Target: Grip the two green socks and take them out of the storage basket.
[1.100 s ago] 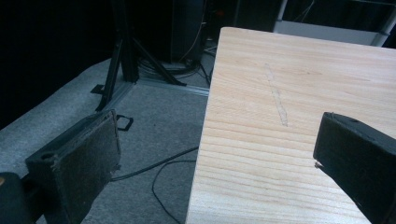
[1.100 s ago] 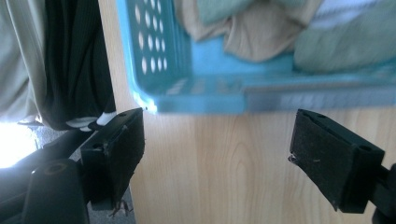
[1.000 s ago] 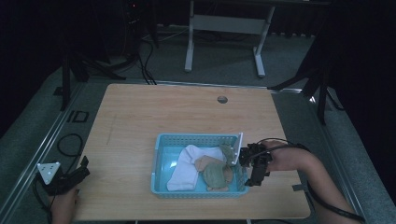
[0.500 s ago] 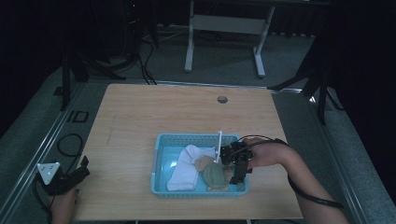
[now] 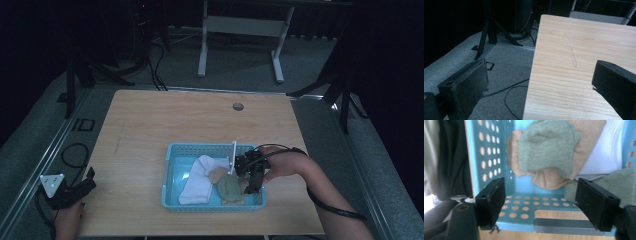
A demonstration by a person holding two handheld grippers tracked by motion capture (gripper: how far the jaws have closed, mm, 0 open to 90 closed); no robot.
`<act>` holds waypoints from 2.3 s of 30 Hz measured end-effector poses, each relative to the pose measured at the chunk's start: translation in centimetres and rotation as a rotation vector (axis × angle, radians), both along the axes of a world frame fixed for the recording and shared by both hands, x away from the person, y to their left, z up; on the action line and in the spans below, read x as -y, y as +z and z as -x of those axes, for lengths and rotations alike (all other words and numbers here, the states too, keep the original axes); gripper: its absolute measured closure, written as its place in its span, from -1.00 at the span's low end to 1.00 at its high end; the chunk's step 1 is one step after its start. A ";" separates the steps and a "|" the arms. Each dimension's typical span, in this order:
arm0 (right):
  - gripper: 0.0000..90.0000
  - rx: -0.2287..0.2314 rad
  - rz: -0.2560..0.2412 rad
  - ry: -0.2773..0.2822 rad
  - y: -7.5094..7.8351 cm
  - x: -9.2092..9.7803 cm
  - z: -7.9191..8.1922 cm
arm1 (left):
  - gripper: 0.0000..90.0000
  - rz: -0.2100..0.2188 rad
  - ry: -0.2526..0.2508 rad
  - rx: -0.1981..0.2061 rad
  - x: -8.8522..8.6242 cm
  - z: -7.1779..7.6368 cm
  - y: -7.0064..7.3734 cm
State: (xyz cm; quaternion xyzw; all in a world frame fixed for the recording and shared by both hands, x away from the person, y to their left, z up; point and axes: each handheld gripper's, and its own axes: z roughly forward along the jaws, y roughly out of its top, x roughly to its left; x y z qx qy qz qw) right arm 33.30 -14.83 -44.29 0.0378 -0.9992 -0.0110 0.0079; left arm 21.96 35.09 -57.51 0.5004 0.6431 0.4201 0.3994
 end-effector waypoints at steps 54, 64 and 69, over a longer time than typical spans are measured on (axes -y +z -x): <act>0.88 0.066 -0.054 0.047 4.7 -2.0 1.2 | -0.98 0.008 -0.009 -0.015 -0.1 -0.1 0.0; 0.88 0.100 -0.093 0.020 7.5 -0.3 1.5 | -0.98 0.008 -0.008 -0.018 -0.1 -0.1 0.0; 0.88 0.114 -0.114 -0.003 8.9 1.2 1.7 | -0.98 0.009 -0.008 -0.020 -0.1 -0.1 0.0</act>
